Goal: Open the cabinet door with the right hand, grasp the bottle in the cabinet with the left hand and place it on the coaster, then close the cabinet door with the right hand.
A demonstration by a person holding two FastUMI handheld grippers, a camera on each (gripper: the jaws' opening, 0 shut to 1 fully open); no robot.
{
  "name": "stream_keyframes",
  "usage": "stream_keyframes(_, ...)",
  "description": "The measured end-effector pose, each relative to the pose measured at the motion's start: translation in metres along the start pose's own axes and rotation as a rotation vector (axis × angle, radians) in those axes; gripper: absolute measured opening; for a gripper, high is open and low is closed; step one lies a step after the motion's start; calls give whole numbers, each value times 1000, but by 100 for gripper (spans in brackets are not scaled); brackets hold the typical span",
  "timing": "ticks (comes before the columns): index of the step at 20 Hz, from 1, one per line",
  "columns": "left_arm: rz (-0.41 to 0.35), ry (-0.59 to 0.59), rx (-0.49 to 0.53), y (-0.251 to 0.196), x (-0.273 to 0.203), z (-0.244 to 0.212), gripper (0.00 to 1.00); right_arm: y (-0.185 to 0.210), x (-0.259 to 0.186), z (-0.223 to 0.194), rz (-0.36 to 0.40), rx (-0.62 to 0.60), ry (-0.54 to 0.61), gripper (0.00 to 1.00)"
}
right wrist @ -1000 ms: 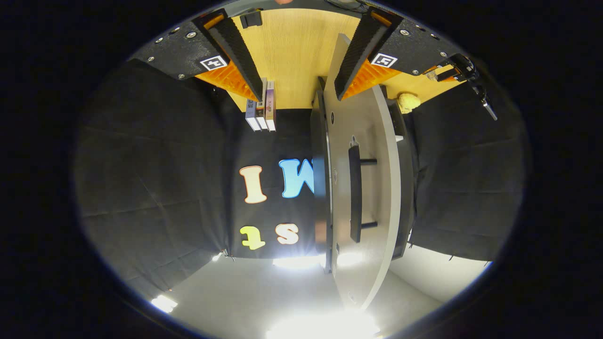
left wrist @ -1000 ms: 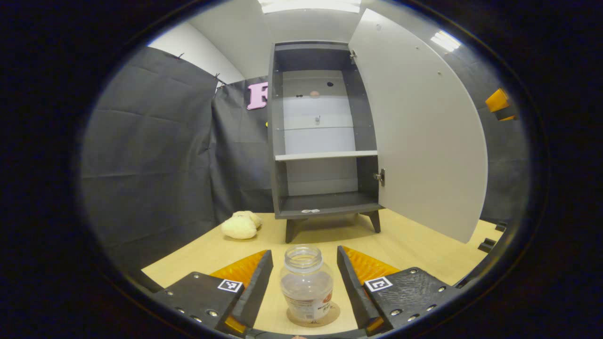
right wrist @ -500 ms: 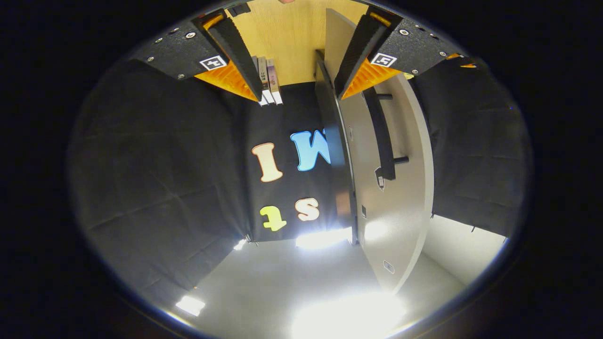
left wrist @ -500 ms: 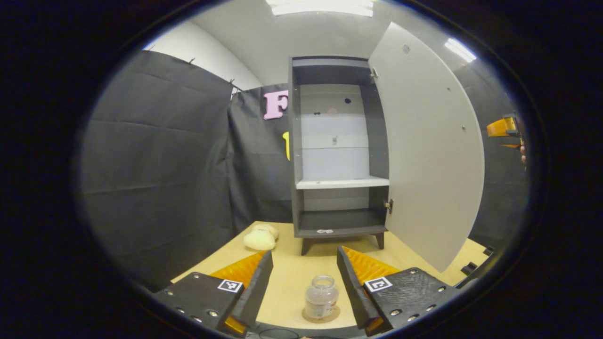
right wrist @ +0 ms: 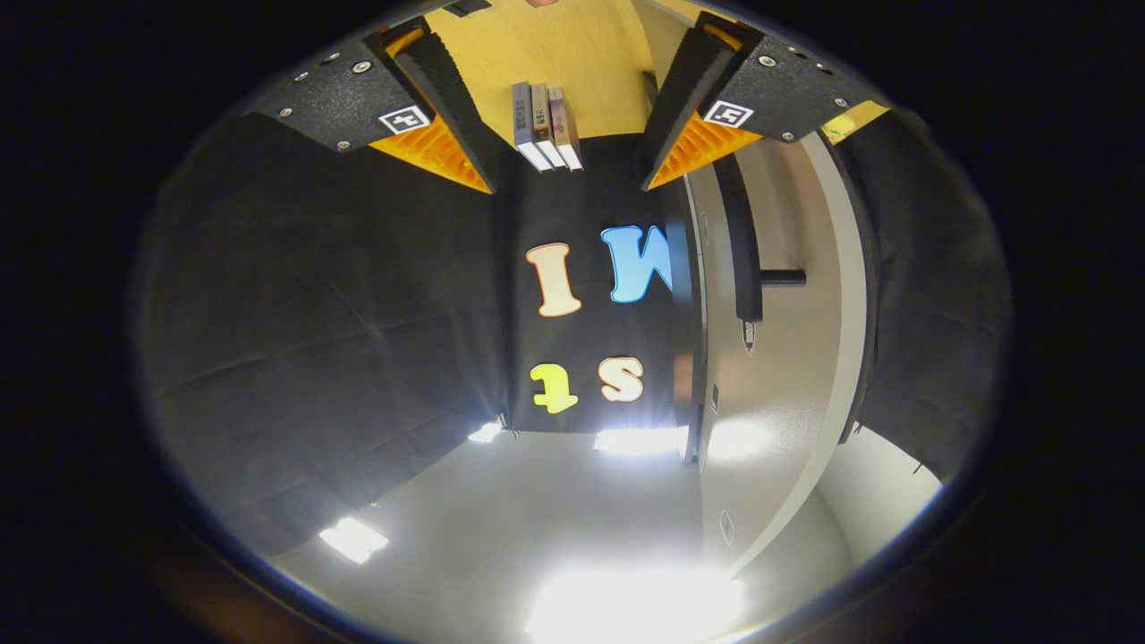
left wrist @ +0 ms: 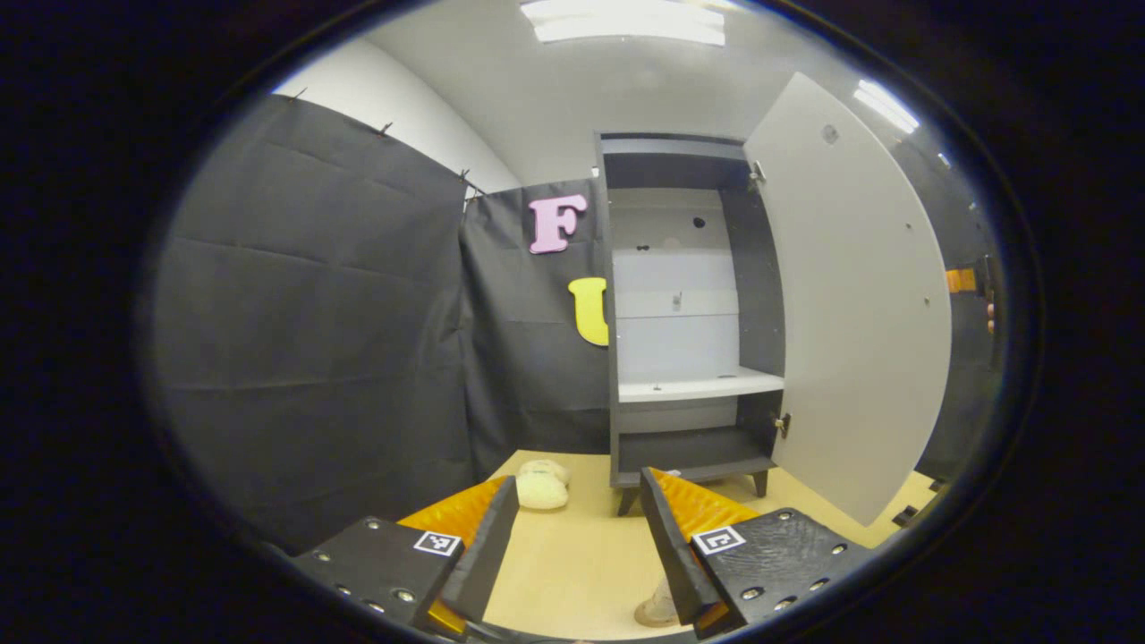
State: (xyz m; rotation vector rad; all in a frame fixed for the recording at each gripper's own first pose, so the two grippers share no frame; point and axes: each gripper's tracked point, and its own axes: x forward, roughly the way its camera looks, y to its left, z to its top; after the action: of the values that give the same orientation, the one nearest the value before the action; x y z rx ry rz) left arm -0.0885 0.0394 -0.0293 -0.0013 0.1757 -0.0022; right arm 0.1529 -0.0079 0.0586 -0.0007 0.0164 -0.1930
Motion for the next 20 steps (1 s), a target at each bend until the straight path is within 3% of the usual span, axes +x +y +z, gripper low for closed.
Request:
stream_keyframes(6,25,-15,18,51,22,1,78,14,-1,0,-32,-40,4,92)
stream_keyframes(7,22,-15,12,55,27,1,78,18,-3,0,-28,-38,5,87)
stream_keyframes(8,18,-16,7,58,30,1,74,22,-5,1,-24,-37,2,92)
stream_keyframes(9,10,-17,3,58,35,1,82,27,-7,0,-21,-33,-1,91)
stream_keyframes(10,2,-17,3,59,40,-1,74,33,-10,0,-19,-27,-6,91)
stream_keyframes(11,-8,-20,3,58,44,0,75,38,-13,-1,-16,-20,-9,91)
stream_keyframes(12,-18,-23,4,58,47,0,82,44,-16,-1,-14,-12,-10,91)
stream_keyframes(16,-43,-29,6,62,59,-2,78,65,-26,-1,-16,2,-22,91)
stream_keyframes(20,-64,-30,-15,69,69,-8,82,87,-30,-1,-16,-19,-27,91)
